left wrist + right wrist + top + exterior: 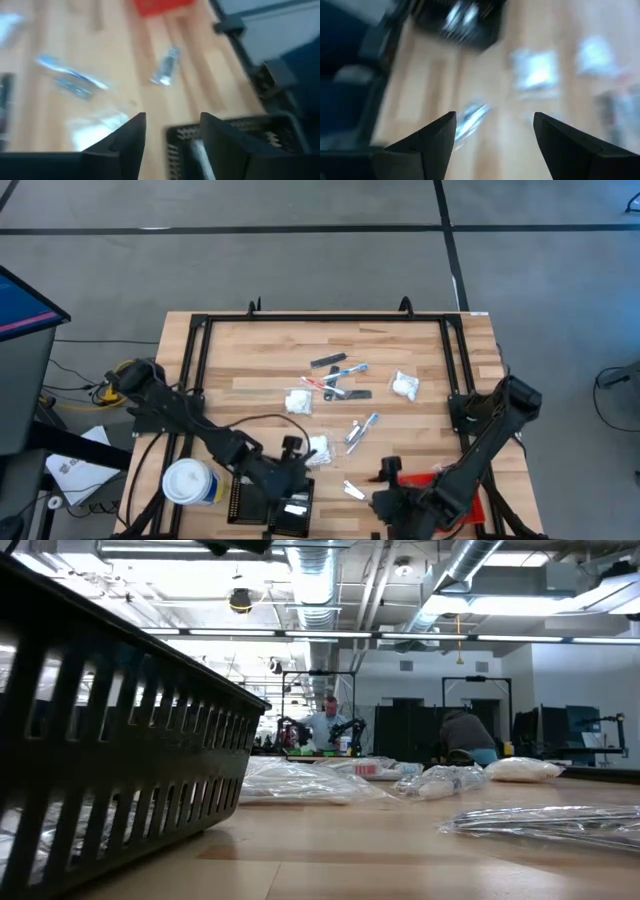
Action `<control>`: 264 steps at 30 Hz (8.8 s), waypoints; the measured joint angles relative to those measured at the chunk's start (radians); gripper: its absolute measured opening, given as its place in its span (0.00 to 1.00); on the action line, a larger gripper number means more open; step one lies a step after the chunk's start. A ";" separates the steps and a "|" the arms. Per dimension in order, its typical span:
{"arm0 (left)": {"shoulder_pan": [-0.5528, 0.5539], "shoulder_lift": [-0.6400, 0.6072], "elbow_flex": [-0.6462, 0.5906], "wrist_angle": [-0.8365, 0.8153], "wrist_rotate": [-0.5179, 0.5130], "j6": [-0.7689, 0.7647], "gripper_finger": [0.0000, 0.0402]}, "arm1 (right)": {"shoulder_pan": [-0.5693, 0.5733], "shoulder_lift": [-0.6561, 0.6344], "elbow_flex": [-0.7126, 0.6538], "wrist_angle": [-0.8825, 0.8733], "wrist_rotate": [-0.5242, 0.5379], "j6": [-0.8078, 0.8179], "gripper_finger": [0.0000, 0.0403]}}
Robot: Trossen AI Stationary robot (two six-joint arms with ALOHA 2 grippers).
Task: Pick & Place Travel size toiletries
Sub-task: Put the cotton pack into the left black bin
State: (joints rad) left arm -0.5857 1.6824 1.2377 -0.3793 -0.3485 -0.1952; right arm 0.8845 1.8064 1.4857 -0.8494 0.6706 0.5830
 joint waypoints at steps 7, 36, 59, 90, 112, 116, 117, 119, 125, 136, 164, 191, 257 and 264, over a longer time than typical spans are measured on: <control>0.089 -0.007 -0.013 0.005 -0.034 0.041 0.40 | -0.007 -0.173 -0.151 0.186 0.139 -0.129 0.65; 0.431 -0.472 -0.462 0.020 -0.232 -0.252 0.32 | -0.642 -0.754 -0.607 1.179 -1.082 -0.632 0.65; 0.811 -0.162 -0.583 0.248 0.231 -0.433 0.30 | -0.864 -0.623 -0.610 1.026 -0.956 -0.406 0.65; 0.805 -0.159 -0.634 0.427 0.408 -0.484 0.48 | -0.834 -0.623 -0.610 1.014 -0.957 -0.410 0.65; 0.863 -0.159 -0.752 0.622 0.492 -0.524 0.48 | -0.834 -0.623 -0.610 1.015 -0.957 -0.433 0.65; 0.863 -0.159 -0.752 0.646 0.492 -0.524 0.48 | -0.834 -0.623 -0.610 1.015 -0.957 -0.433 0.65; 0.863 -0.159 -0.752 0.654 0.492 -0.524 0.48 | -0.834 -0.623 -0.610 1.015 -0.957 -0.433 0.65; 0.862 -0.159 -0.752 0.664 0.492 -0.524 0.48 | -0.834 -0.623 -0.610 1.015 -0.956 -0.433 0.65; 0.862 -0.134 -0.752 0.674 0.492 -0.526 0.48 | -0.834 -0.623 -0.610 1.015 -0.956 -0.433 0.65; 0.889 0.020 -0.746 0.893 0.595 -0.540 0.48 | -0.834 -0.623 -0.610 1.015 -0.956 -0.433 0.65; 0.840 -0.155 -0.750 0.812 0.656 -0.460 0.00 | -0.835 -0.623 -0.610 1.014 -0.956 -0.433 0.65; 0.769 -0.246 -0.771 0.528 0.556 -0.516 0.57 | -0.834 -0.623 -0.610 1.014 -0.948 -0.433 0.65; 0.617 -0.444 -0.713 0.754 0.690 -0.139 0.00 | -0.720 -0.589 -0.610 1.079 -0.956 -0.532 0.65; 0.542 -0.531 -0.713 0.755 0.668 -0.068 0.00 | -0.735 -0.589 -0.610 1.074 -0.814 -0.531 0.65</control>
State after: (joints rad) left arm -0.0437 1.1510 0.5243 0.3756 0.3195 -0.2636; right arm 0.1492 1.2171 0.8753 0.2249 -0.1431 0.0517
